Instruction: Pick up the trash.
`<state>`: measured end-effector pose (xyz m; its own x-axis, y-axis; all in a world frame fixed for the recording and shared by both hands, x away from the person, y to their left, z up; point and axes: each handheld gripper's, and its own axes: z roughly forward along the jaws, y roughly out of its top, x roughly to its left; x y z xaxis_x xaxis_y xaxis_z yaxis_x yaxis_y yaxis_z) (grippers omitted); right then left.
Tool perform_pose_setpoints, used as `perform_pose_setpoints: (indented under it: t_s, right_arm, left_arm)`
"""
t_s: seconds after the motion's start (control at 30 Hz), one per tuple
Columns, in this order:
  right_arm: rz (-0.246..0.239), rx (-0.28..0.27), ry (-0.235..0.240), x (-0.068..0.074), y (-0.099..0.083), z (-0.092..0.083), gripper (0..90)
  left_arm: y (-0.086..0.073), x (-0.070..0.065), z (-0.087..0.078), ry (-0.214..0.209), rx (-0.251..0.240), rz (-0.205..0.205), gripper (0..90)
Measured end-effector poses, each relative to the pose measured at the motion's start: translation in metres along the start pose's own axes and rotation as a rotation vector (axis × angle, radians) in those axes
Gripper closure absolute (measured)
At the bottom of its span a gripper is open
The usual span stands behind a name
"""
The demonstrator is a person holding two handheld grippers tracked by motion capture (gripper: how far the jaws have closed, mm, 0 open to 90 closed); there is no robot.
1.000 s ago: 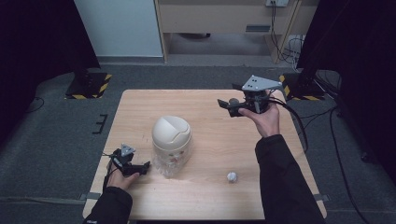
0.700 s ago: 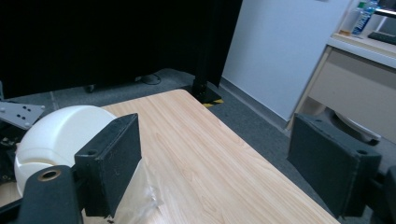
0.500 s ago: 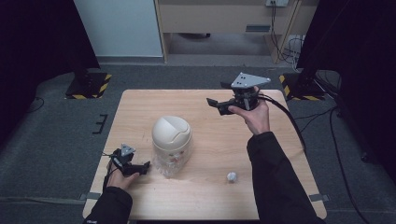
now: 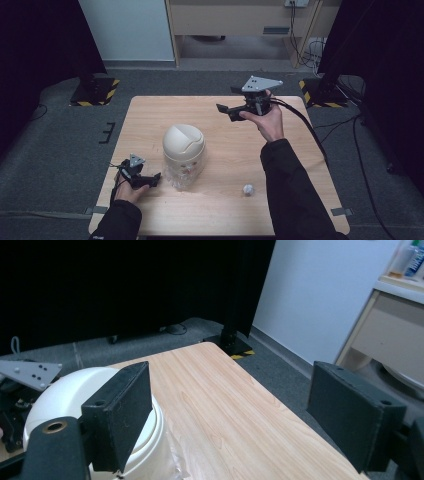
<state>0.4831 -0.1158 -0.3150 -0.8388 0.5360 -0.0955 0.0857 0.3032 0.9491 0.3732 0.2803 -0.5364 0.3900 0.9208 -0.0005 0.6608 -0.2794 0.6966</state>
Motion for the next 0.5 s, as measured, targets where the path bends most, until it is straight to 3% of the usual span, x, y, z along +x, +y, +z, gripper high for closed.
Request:
perform_pose_setpoints:
  t_s: [0.13,0.5]
  right_arm:
    - [0.0,-0.023,0.042,0.004,0.006,0.007,19.2]
    - [-0.009,0.004,0.112,0.016,-0.001,0.025,20.2]
  left_arm:
    - [0.0,0.0,0.0,0.0,0.0,0.0,0.0]
    - [0.0,0.0,0.0,0.0,0.0,0.0,0.0]
